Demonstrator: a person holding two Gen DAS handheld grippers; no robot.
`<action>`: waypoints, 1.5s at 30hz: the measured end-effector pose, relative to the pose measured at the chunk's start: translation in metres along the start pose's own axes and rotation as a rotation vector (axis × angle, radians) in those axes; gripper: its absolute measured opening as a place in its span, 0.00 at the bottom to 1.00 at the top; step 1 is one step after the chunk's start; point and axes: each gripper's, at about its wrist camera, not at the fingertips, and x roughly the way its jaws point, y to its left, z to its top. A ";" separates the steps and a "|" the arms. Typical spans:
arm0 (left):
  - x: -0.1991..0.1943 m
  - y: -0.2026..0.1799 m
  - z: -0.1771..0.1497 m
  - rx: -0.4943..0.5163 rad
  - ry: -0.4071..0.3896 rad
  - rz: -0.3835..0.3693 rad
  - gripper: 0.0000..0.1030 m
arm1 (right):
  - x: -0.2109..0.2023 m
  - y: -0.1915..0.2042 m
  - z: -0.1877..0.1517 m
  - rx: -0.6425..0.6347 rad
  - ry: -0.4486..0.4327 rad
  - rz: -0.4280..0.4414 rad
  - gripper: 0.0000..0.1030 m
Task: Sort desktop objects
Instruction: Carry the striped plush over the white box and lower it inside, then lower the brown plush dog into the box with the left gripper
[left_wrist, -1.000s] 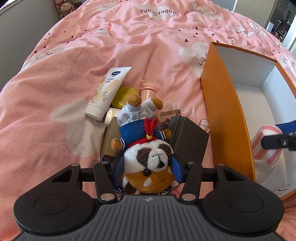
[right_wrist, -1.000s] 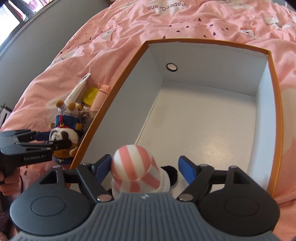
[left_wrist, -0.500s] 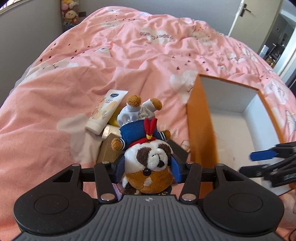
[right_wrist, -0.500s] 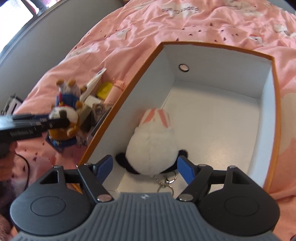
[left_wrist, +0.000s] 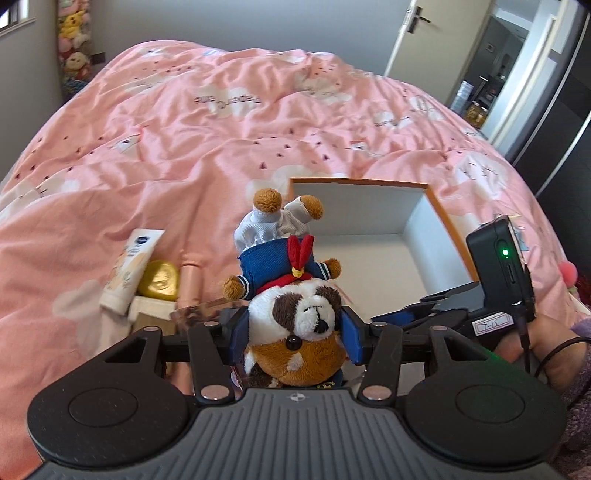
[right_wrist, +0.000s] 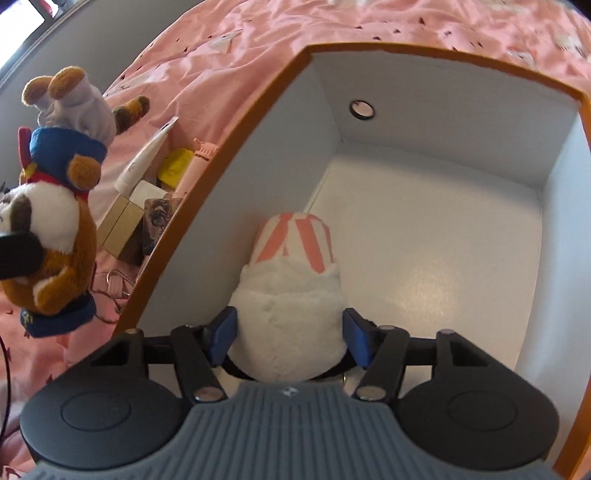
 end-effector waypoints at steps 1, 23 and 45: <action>0.002 -0.004 0.001 0.010 0.005 -0.014 0.57 | -0.005 -0.004 -0.004 0.021 0.003 -0.004 0.58; 0.085 -0.092 -0.033 0.451 0.299 0.089 0.57 | -0.044 0.006 -0.059 -0.060 -0.078 -0.159 0.35; 0.082 -0.091 -0.031 0.398 0.307 0.083 0.65 | -0.056 0.002 -0.060 -0.161 -0.130 -0.126 0.43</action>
